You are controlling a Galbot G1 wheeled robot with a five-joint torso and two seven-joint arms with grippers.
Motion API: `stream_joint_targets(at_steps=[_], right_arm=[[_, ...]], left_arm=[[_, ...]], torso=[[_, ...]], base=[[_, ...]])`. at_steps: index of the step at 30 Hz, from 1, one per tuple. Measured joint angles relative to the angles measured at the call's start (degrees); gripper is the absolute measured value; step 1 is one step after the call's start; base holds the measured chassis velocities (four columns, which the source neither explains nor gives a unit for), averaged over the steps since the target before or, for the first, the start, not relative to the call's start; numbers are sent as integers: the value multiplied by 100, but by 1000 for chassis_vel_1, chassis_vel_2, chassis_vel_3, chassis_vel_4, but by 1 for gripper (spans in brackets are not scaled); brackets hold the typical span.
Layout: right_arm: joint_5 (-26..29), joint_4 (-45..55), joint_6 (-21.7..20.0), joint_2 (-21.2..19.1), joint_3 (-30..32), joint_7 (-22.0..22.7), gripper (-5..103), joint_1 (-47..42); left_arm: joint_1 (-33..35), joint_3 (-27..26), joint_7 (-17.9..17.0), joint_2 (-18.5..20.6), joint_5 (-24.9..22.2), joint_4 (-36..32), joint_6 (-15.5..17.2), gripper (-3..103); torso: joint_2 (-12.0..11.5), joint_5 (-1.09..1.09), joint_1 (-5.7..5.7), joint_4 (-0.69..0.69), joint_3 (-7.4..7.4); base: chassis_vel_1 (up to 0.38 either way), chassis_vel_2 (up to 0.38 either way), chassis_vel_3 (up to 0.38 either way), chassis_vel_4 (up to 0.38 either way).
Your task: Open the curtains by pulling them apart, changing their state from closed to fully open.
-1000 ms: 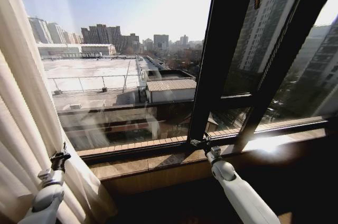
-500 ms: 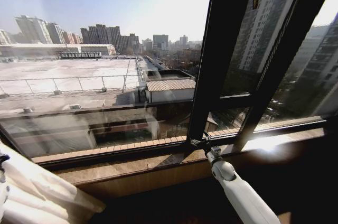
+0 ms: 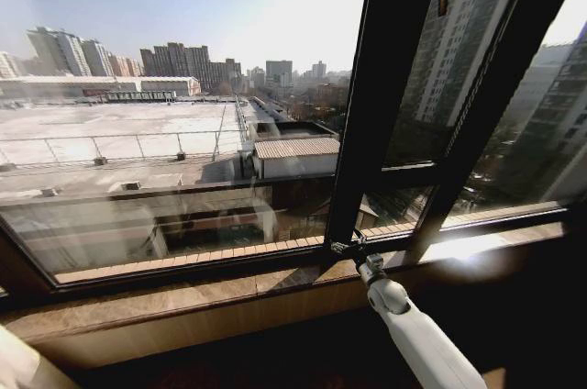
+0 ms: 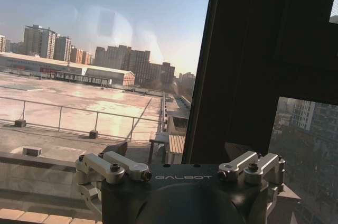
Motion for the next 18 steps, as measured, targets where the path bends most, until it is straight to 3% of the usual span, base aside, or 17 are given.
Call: stream_joint_targets(at_steps=[5,9,10,13,15,18], right_arm=[[0,0,0,0,0,0,100,0],[0,0,0,0,0,0,100,0],[0,0,0,0,0,0,100,0],[0,0,0,0,0,0,100,0],[0,0,0,0,0,0,100,0],[0,1,1,0,0,0,100,0]], left_arm=[[353,-125,178,-334,-72,-560,62,15],[977,-350,223,-857,302,-1532,74,31],[977,-350,223,-857,302,-1532,74,31],[1630,-572,149,-1472,567,-2530,98,47],[1785,-635,133,-1666,625,-2798,89,47],[2230,-733,132,-2264,696,-3572,-15,64]], torso=[[0,1,0,1,0],[0,1,0,-1,0],[0,1,0,-1,0],[0,1,0,2,0],[0,3,0,2,-1],[0,-1,0,1,-1]], base=[[0,0,0,0],[0,0,0,0],[0,0,0,0],[0,0,0,0],[0,0,0,0],[0,0,0,0]])
